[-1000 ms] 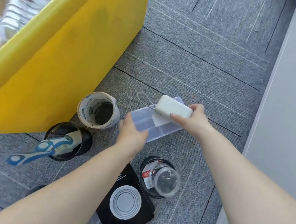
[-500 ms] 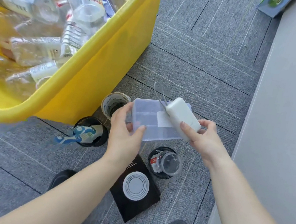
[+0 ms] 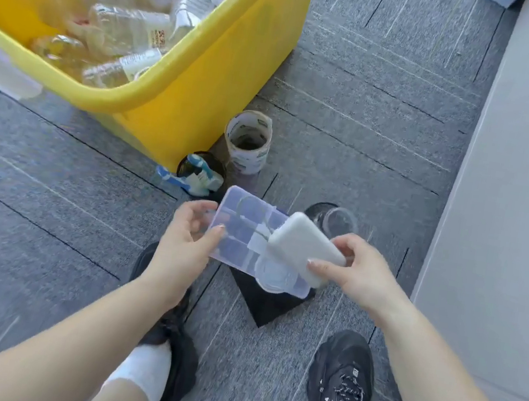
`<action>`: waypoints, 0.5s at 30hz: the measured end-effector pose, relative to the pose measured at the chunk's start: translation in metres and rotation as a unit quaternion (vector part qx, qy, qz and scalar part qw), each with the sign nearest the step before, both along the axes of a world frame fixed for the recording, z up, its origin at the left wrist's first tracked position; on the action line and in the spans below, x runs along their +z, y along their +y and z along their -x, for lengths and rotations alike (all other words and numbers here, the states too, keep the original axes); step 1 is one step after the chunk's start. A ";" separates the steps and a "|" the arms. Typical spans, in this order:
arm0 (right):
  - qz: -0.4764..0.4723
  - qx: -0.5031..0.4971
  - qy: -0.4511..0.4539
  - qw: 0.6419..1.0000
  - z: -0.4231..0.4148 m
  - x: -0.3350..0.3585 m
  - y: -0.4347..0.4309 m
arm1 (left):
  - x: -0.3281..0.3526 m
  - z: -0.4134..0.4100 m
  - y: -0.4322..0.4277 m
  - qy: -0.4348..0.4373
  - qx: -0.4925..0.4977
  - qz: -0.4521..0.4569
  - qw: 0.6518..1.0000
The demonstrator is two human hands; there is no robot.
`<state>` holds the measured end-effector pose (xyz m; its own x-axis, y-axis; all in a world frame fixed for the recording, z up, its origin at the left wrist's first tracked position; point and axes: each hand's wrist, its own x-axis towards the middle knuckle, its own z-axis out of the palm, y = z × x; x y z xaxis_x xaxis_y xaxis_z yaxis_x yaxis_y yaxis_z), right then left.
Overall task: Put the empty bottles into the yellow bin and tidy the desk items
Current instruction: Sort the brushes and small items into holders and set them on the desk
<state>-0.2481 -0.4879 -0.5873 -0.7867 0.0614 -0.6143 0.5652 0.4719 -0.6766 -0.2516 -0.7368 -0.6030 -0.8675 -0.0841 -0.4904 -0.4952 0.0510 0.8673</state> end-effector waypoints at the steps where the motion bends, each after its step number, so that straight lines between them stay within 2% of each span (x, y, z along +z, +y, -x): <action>1: 0.002 0.009 -0.008 1.000 -0.009 -0.008 -0.001 | -0.013 -0.004 -0.004 -0.018 -0.003 0.018 1.000; 9: 0.035 -0.016 -0.065 0.997 -0.040 -0.067 -0.009 | -0.074 0.022 0.004 -0.092 -0.122 0.110 0.982; 15: 0.071 -0.072 -0.089 0.991 -0.028 -0.087 -0.023 | -0.084 0.048 0.019 -0.112 -0.114 0.102 0.982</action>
<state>-0.2197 -0.5114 -0.6745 -0.6543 0.0673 -0.7532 0.7362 0.2845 -0.6141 -0.2997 -0.7176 -0.6867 -0.7480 -0.0163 -0.6635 -0.6274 0.3434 0.6989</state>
